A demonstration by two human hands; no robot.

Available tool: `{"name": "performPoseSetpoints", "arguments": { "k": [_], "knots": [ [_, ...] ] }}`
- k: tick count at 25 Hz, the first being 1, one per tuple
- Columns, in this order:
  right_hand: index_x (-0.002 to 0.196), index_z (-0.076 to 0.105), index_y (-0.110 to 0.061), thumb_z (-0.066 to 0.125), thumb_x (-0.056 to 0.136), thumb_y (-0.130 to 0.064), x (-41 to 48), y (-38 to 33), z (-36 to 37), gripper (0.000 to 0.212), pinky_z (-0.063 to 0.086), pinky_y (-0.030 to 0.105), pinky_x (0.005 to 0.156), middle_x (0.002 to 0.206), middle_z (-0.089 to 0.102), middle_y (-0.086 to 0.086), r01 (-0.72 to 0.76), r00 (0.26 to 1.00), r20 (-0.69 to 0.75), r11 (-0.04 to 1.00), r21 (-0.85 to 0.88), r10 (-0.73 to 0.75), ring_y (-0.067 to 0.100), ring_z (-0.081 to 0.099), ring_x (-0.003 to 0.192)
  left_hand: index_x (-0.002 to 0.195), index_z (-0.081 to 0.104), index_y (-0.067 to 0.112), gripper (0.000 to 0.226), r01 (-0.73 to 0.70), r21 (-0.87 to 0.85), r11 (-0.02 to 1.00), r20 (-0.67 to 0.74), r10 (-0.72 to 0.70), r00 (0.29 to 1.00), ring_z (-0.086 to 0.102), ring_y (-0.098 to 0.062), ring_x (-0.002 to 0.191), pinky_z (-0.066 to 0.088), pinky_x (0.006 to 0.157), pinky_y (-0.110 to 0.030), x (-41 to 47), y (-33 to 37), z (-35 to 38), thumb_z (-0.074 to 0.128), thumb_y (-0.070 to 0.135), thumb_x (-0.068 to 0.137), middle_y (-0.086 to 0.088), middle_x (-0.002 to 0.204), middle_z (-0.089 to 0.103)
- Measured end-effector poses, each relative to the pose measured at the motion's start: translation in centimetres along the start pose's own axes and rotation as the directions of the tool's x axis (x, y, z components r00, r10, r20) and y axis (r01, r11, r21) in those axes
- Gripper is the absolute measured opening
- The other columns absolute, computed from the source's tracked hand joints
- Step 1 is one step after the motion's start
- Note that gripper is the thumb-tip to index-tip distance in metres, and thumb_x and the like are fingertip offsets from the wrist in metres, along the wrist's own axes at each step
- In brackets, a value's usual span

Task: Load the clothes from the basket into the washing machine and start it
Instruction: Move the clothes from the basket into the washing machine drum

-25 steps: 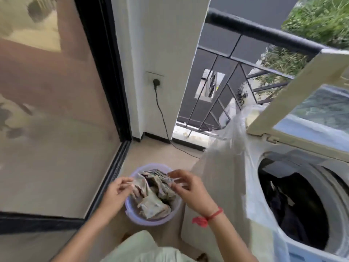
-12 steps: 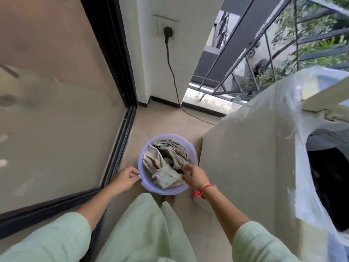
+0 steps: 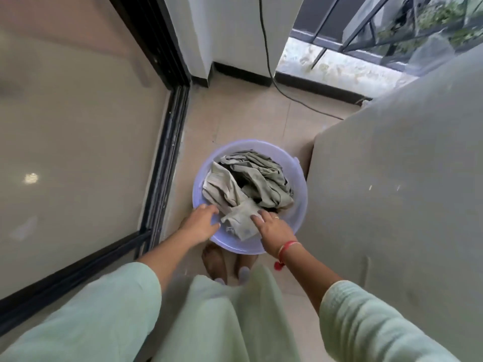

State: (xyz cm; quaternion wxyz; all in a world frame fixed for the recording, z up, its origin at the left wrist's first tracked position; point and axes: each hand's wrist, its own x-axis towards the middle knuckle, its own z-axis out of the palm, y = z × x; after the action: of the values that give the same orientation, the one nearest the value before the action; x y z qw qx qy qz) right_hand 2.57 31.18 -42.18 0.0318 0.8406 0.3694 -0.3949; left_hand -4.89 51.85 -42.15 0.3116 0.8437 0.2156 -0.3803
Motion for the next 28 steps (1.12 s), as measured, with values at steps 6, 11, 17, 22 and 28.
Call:
{"name": "performPoseSetpoints", "arguments": {
  "k": [6, 11, 17, 22, 28],
  "knots": [
    [0.150, -0.002, -0.024, 0.038, 0.096, -0.013, 7.4, 1.1, 5.3, 0.068, 0.024, 0.053, 0.107, 0.158, 0.002, 0.011, 0.123, 0.990, -0.022, 0.926, -0.358, -0.140, 0.035, 0.021, 0.139, 0.131, 0.042, 0.017, 0.046, -0.091, 0.269, 0.959, 0.048, 0.081, 0.996, 0.041, -0.027, 0.123, 0.037, 0.100, -0.039, 4.3, -1.9, 4.9, 0.055, 0.029, 0.089, -0.006, 0.129, 0.043],
    [0.119, 0.049, -0.011, 0.037, 0.091, -0.005, 8.6, 1.6, 3.9, 0.031, 0.027, 0.040, 0.103, 0.114, 0.054, 0.013, -0.003, 0.994, -0.105, 0.990, -0.140, -0.012, 0.030, 0.059, 0.101, 0.136, 0.040, 0.020, 0.049, -0.081, 0.172, 0.982, -0.034, 0.088, 0.996, 0.036, -0.024, 0.127, 0.030, 0.105, -0.036, 3.3, -2.9, 6.6, 0.054, 0.026, 0.089, -0.003, 0.133, 0.041],
    [0.066, 0.043, -0.023, 0.055, 0.081, 0.004, -3.0, 1.0, -6.7, 0.033, 0.030, 0.020, 0.053, 0.060, 0.042, -0.009, 0.226, 0.649, -0.355, 0.275, 0.935, 0.673, 0.003, 0.038, 0.056, 0.131, 0.047, 0.013, 0.048, 0.072, -0.153, 0.986, -0.136, -0.093, 0.986, 0.045, -0.033, 0.121, 0.039, 0.099, -0.037, -1.6, -0.7, 3.6, 0.060, 0.020, 0.086, -0.013, 0.131, 0.045],
    [0.070, 0.040, -0.024, 0.050, 0.080, 0.012, -16.4, 2.1, -21.7, 0.039, 0.034, 0.018, 0.058, 0.062, 0.043, -0.019, 0.576, 0.293, -0.653, 0.416, 0.704, 0.698, -0.003, 0.037, 0.060, 0.132, 0.045, 0.011, 0.047, 0.035, -0.232, 0.972, -0.241, -0.092, 0.966, 0.047, -0.034, 0.119, 0.040, 0.097, -0.036, -6.9, 4.1, -2.0, 0.061, 0.020, 0.088, -0.017, 0.132, 0.043],
    [0.072, 0.038, -0.031, 0.040, 0.072, 0.009, -27.7, -1.4, -31.8, 0.039, 0.031, 0.022, 0.053, 0.063, 0.044, -0.021, 0.589, 0.034, -0.757, 0.599, 0.542, 0.652, 0.004, 0.036, 0.055, 0.126, 0.051, 0.017, 0.041, -0.246, -0.377, 0.893, -0.396, 0.085, 0.914, 0.051, -0.023, 0.116, 0.040, 0.094, -0.029, -15.5, 11.3, -7.8, 0.062, 0.021, 0.087, -0.007, 0.126, 0.054]
  ]
}}
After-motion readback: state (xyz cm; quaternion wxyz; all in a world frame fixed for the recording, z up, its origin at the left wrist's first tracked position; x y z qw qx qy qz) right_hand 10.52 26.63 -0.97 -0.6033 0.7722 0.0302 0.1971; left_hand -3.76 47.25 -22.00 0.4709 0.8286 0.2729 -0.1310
